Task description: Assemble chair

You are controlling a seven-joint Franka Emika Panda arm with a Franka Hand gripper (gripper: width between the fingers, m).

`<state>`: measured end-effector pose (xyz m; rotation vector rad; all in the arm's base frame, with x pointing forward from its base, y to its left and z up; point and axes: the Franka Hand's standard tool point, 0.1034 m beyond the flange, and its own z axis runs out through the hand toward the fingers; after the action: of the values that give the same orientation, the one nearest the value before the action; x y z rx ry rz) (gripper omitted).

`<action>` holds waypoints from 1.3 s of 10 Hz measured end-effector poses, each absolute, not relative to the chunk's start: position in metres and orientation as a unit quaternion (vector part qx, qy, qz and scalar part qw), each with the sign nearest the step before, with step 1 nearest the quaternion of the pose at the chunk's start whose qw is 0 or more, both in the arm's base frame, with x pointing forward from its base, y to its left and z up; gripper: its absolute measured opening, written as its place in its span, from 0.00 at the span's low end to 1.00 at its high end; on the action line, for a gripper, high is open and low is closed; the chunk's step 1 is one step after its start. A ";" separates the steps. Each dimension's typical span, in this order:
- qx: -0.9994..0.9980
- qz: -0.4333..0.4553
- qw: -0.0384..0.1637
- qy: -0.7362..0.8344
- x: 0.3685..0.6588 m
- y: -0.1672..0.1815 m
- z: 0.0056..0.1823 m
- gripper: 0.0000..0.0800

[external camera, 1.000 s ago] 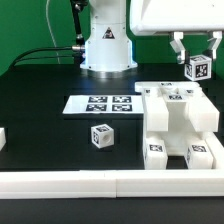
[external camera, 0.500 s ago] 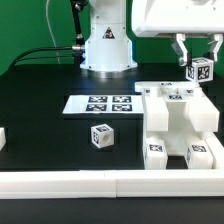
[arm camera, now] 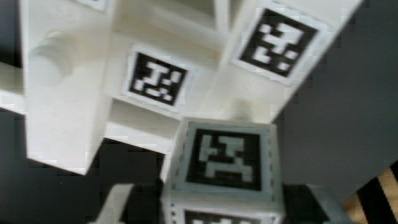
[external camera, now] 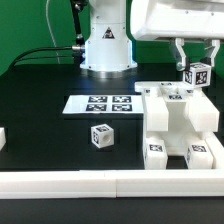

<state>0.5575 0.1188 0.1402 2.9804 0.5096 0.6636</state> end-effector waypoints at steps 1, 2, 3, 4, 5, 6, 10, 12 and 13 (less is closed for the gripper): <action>0.960 0.218 0.021 0.177 0.556 0.130 0.138 0.35; 0.960 0.218 0.022 0.177 0.556 0.127 0.138 0.35; 0.961 0.217 0.020 0.171 0.556 0.126 0.136 0.35; 0.960 0.219 0.019 0.171 0.556 0.129 0.136 0.35; 0.959 0.219 0.021 0.177 0.557 0.127 0.136 0.35; 0.959 0.219 0.022 0.179 0.557 0.124 0.136 0.35; 0.957 0.223 0.025 0.184 0.560 0.120 0.136 0.35; 0.955 0.230 0.024 0.184 0.562 0.120 0.136 0.35; 0.955 0.232 0.024 0.184 0.562 0.120 0.136 0.35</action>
Offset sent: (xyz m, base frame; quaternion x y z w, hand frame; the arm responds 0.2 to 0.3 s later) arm -0.0017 0.0058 -0.0056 -0.0062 0.0153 0.0087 0.9998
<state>0.5620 0.1203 0.1360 2.9554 0.5681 0.7165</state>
